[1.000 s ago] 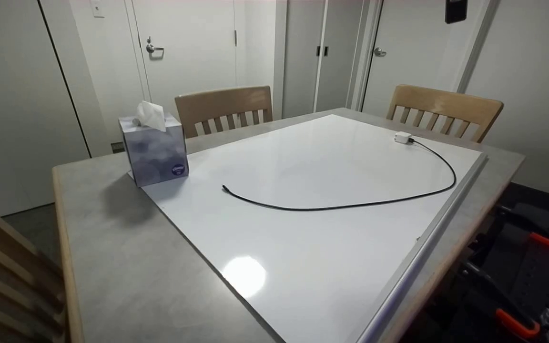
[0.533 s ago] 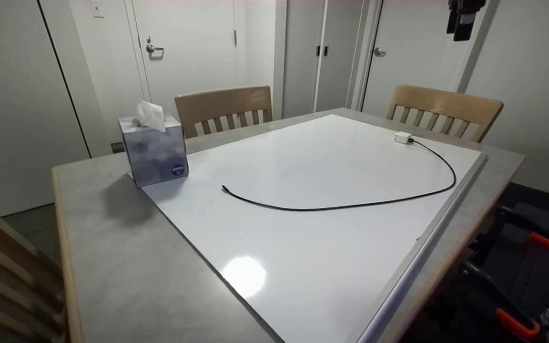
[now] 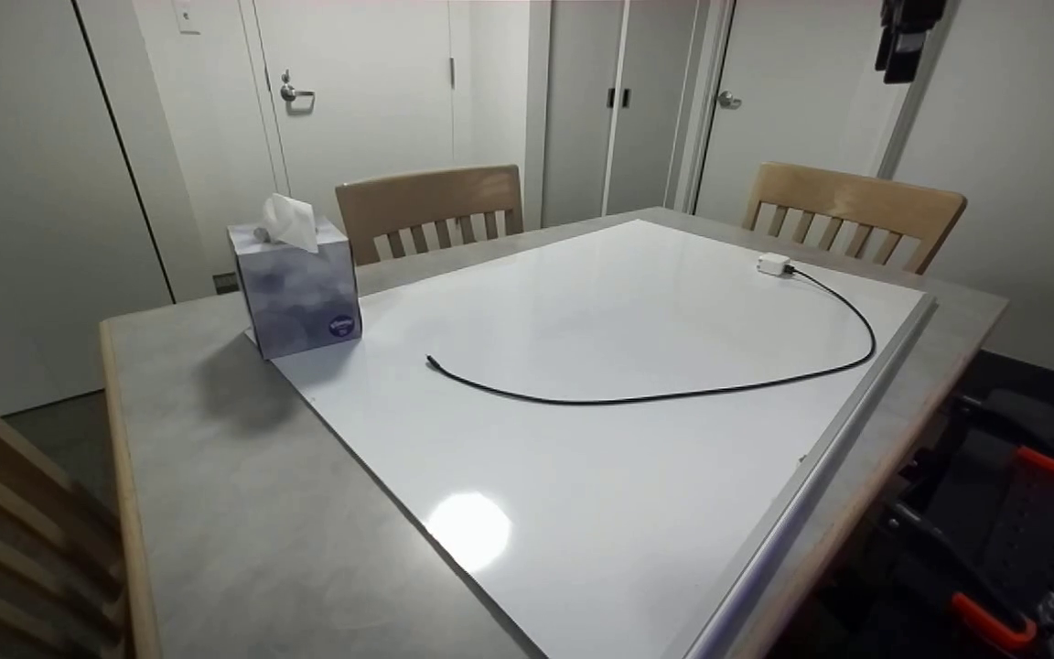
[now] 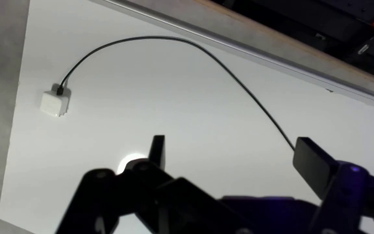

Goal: Wrap up the charger neatly into a circle

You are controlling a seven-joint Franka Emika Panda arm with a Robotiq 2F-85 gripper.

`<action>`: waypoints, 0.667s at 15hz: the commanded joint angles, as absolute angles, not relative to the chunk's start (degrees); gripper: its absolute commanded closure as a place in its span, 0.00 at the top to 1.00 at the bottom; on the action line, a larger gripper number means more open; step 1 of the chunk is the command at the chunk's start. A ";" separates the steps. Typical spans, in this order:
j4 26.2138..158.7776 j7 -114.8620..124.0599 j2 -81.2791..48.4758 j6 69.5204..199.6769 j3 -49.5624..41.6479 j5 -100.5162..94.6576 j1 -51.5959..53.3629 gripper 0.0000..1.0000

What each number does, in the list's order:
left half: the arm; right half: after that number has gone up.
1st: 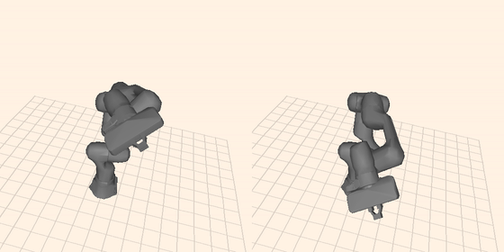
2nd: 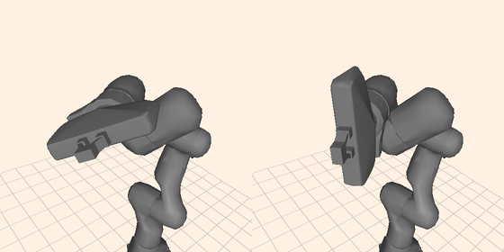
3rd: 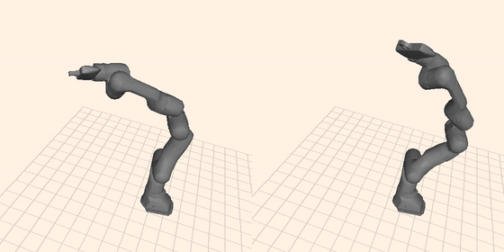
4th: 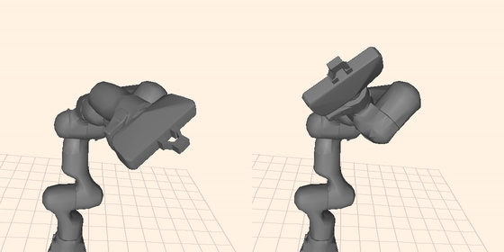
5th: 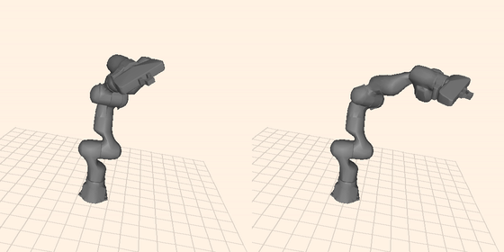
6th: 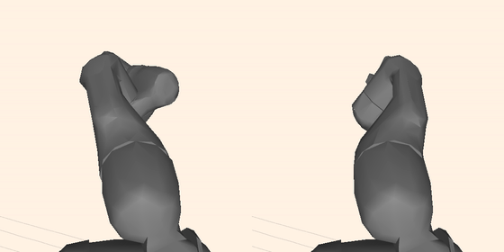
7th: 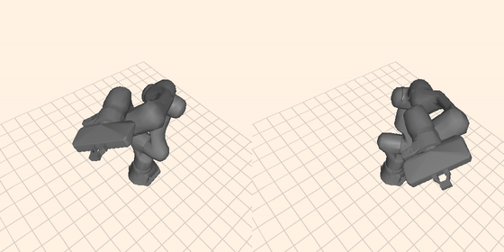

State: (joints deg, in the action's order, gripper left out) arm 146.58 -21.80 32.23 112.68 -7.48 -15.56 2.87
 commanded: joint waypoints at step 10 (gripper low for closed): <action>146.84 -36.24 21.88 133.05 -20.36 -14.68 -5.60 1.00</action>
State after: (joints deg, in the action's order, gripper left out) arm 146.84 -35.40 22.14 132.96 -22.47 -15.84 -3.50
